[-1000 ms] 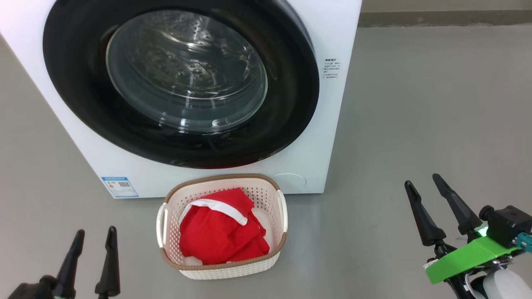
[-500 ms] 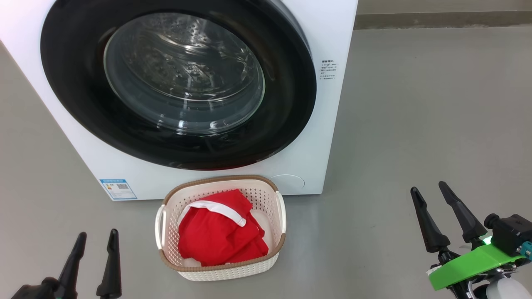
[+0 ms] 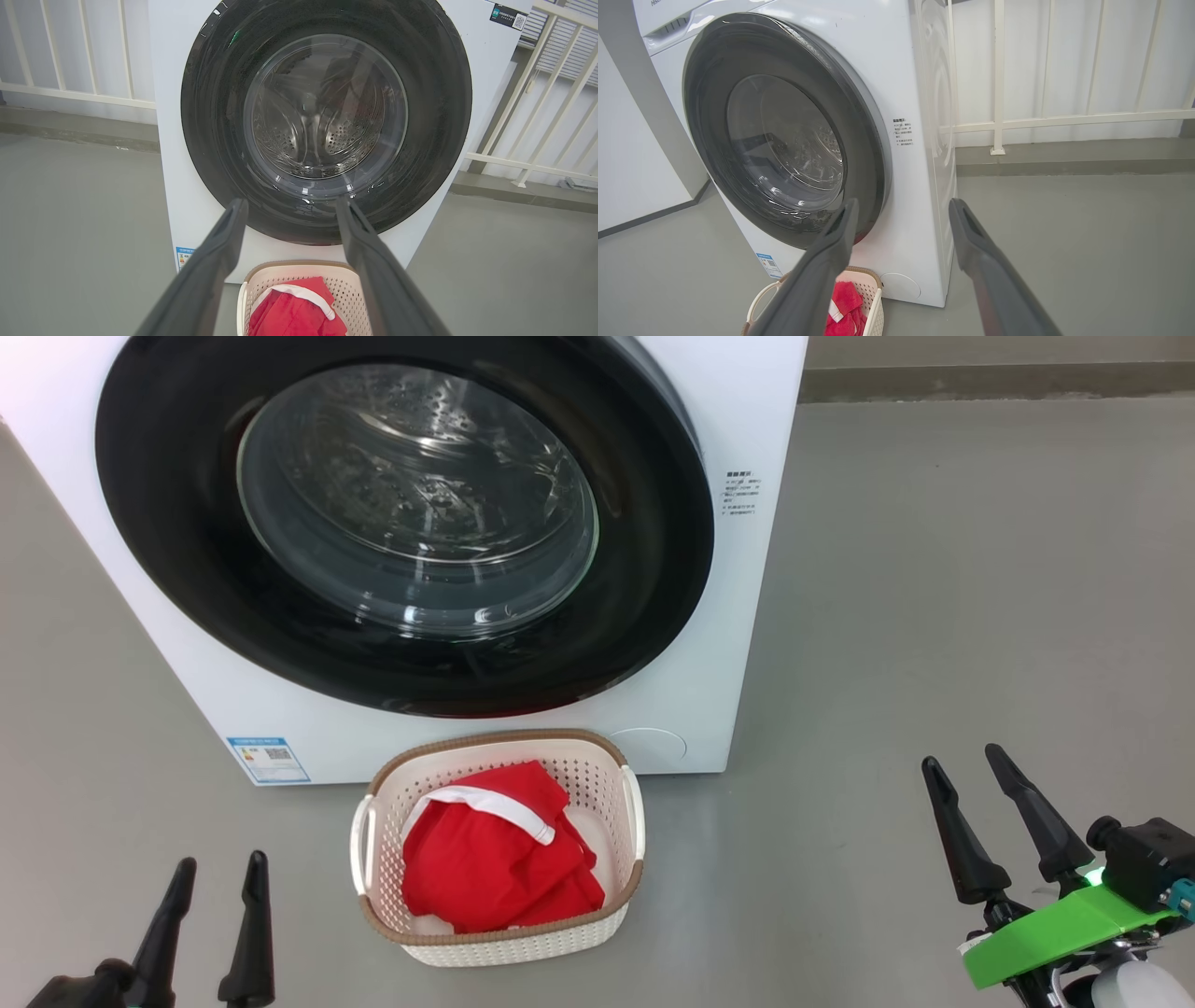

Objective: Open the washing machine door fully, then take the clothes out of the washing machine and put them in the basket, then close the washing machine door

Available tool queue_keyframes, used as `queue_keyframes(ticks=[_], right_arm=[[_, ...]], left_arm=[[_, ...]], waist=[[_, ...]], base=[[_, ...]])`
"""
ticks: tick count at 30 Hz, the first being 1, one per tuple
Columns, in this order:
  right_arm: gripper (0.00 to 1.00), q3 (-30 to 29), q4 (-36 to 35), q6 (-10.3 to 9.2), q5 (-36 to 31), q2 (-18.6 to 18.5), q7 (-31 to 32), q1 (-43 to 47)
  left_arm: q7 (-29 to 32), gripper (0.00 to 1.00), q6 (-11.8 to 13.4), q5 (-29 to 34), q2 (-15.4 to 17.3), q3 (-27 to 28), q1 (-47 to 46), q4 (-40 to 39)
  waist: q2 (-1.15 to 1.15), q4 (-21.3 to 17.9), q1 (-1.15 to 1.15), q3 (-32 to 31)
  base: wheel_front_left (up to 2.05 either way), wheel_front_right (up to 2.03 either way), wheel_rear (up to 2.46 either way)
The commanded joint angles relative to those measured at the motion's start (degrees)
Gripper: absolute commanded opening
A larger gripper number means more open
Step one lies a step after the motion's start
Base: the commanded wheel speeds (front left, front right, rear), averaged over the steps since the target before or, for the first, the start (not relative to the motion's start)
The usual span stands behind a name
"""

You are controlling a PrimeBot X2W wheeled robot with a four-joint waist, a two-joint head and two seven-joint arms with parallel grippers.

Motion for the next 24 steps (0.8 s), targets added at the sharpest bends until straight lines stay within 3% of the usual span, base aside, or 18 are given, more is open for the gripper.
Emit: queue_keyframes(ticks=[1,18,19,24], right_arm=[[1.00,0.83,-1.32,-0.11,-0.63,-0.68,-0.27,-0.57],[1.00,0.73,-0.97,-0.11,-0.73,-0.48,-0.27,-0.65],[0.00,-0.10,0.27,0.00,-0.07,0.14,0.00,0.00],[0.00,0.26,2.94,0.00,0.43,1.63,0.20,1.19]], left_arm=[[-0.54,1.00,-0.18,-0.11,1.15,1.85,-1.17,-1.26],[-0.54,1.00,-0.18,-0.42,0.90,1.95,-1.25,-1.22],[0.00,0.00,0.00,-0.20,-0.04,-0.11,0.00,-0.01],[0.42,0.00,0.01,-0.79,-1.91,-0.77,0.68,2.64]], waist=[[0.00,0.01,0.00,0.07],[0.00,-0.14,0.00,-0.18],[0.00,-0.13,0.00,-0.18],[0.00,-0.13,0.00,-0.18]], base=[[0.00,0.00,0.00],[0.00,0.00,0.00],[0.00,0.00,0.00],[0.00,0.00,0.00]])
